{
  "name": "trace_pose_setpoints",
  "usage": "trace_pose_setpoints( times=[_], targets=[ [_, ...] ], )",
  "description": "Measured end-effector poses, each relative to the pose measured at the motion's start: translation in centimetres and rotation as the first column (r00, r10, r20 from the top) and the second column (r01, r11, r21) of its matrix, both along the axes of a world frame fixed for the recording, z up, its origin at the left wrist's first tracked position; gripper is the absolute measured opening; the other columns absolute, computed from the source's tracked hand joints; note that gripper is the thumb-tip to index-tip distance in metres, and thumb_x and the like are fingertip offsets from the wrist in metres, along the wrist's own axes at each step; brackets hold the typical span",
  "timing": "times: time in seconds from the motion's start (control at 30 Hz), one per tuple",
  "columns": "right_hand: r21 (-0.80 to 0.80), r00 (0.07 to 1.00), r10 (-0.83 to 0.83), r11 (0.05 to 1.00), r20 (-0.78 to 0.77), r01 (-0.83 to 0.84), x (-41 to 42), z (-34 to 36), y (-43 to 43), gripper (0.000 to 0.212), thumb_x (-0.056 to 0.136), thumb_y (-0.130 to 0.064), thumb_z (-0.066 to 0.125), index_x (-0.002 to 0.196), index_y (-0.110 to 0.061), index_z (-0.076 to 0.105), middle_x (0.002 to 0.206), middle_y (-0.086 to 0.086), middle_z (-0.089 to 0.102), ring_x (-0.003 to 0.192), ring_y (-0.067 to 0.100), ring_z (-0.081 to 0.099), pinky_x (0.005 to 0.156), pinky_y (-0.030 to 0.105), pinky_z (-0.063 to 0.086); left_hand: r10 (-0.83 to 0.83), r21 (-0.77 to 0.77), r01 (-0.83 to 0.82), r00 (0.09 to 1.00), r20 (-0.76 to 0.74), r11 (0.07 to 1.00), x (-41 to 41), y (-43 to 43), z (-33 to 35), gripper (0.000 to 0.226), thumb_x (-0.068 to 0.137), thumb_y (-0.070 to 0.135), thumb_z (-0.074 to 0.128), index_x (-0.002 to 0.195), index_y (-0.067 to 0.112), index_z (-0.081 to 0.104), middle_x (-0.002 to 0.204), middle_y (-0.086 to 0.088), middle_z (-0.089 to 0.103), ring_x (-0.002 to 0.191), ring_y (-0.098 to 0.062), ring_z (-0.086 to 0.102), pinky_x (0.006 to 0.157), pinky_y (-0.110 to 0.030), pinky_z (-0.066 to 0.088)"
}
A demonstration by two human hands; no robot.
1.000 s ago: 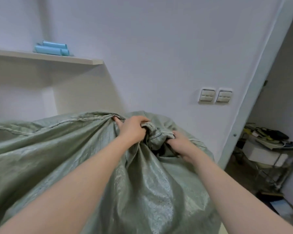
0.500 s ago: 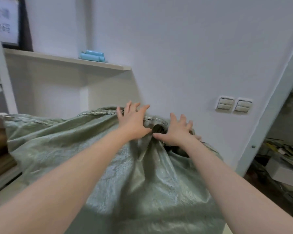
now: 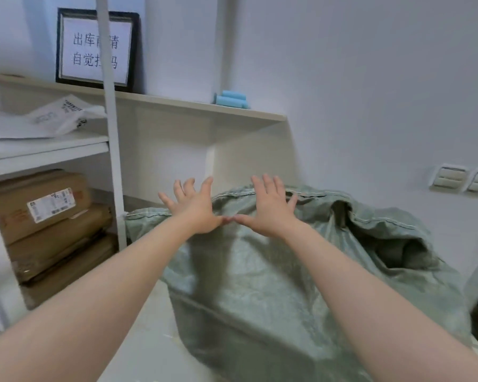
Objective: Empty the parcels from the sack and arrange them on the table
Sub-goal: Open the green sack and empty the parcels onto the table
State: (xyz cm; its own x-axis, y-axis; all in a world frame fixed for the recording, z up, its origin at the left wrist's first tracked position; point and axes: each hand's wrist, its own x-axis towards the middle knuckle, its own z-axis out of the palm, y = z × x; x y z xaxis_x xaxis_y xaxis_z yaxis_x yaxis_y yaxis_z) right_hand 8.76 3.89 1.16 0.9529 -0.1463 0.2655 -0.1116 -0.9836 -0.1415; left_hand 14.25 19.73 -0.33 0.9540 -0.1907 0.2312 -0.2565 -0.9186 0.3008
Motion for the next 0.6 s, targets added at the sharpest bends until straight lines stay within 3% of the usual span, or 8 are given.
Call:
trace_pose_setpoints(
  times=[0.1,0.23,0.3,0.33,0.37,0.43,0.5,0.6],
  targets=[
    [-0.069,0.995,0.010,0.997,-0.096,-0.017,1.6,-1.4,2.4,0.118,0.075,-0.073,0.060,0.154,-0.025,-0.015,0.164,0.001,-0.001,0.150,0.019,-0.011,0.111,0.069,-0.007,0.032,0.049,-0.026,0.993,-0.114,0.998,1.8,3.9,-1.4,0.119,0.067,0.081,0.059,0.154,0.034,-0.007,0.162,-0.012,-0.003,0.148,-0.038,-0.011,0.109,-0.073,-0.005],
    [-0.178,0.948,-0.200,0.971,-0.248,0.158,1.9,-3.8,2.1,0.125,0.075,-0.073,0.060,0.152,-0.017,-0.022,0.145,0.012,0.049,0.140,0.028,0.037,0.109,0.073,-0.003,0.042,0.027,-0.036,0.963,-0.267,0.999,3.2,6.5,-2.6,0.130,0.060,0.087,0.058,0.152,0.032,-0.016,0.162,-0.013,-0.009,0.147,-0.041,-0.013,0.106,-0.077,0.000],
    [-0.192,0.909,-0.320,0.942,-0.267,0.275,1.6,-3.8,1.5,0.113,0.078,-0.069,0.061,0.155,-0.016,-0.003,0.136,0.009,0.056,0.131,0.030,0.047,0.108,0.072,0.009,0.041,0.015,-0.038,0.939,-0.341,0.999,3.6,6.6,-3.3,0.136,0.057,0.088,0.059,0.151,0.031,-0.020,0.162,-0.015,-0.011,0.146,-0.042,-0.015,0.105,-0.078,0.002],
    [-0.192,0.890,-0.360,0.929,-0.280,0.316,1.8,-3.7,0.9,0.098,0.080,-0.066,0.060,0.153,-0.016,0.018,0.136,0.009,0.055,0.128,0.032,0.049,0.106,0.071,0.016,0.039,0.013,-0.037,0.928,-0.371,0.999,3.5,6.4,-3.6,0.139,0.055,0.088,0.060,0.150,0.031,-0.023,0.162,-0.016,-0.010,0.146,-0.042,-0.014,0.105,-0.078,0.003],
    [-0.164,0.868,-0.384,0.923,-0.315,0.348,1.9,-3.4,0.4,0.078,0.082,-0.063,0.058,0.143,-0.017,0.040,0.134,0.010,0.055,0.126,0.033,0.049,0.106,0.069,0.022,0.043,0.012,-0.041,0.917,-0.396,0.999,3.3,6.1,-3.8,0.142,0.053,0.088,0.062,0.149,0.030,-0.026,0.162,-0.017,-0.009,0.147,-0.042,-0.012,0.104,-0.079,0.005],
    [-0.096,0.842,-0.412,0.909,-0.349,0.405,2.6,-3.1,-0.8,0.058,0.083,-0.060,0.054,0.121,-0.016,0.059,0.130,0.013,0.056,0.123,0.036,0.049,0.103,0.063,0.032,0.062,0.009,-0.064,0.907,-0.417,0.998,3.3,5.3,-3.9,0.148,0.049,0.087,0.066,0.149,0.027,-0.026,0.161,-0.018,-0.002,0.147,-0.042,-0.004,0.103,-0.079,0.008],
    [-0.088,0.840,-0.440,0.896,-0.319,0.436,3.1,-2.8,-2.0,0.062,0.080,-0.062,0.048,0.119,-0.016,0.061,0.131,0.016,0.052,0.125,0.039,0.042,0.100,0.062,0.036,0.087,-0.009,-0.100,0.902,-0.424,0.995,4.1,4.3,-3.7,0.143,0.049,0.085,0.069,0.154,0.025,-0.008,0.158,-0.018,0.011,0.145,-0.040,0.008,0.101,-0.078,0.014],
    [0.059,0.877,-0.405,0.899,-0.259,0.433,2.0,-0.7,-2.2,0.049,0.093,-0.049,0.049,0.116,-0.007,0.061,0.123,0.017,0.056,0.119,0.033,0.048,0.098,0.041,0.040,0.047,0.042,-0.034,0.933,-0.356,0.999,5.4,2.2,-2.9,0.092,0.069,0.081,0.057,0.138,0.021,0.047,0.138,-0.014,0.042,0.131,-0.039,0.029,0.105,-0.067,0.029]
  ],
)
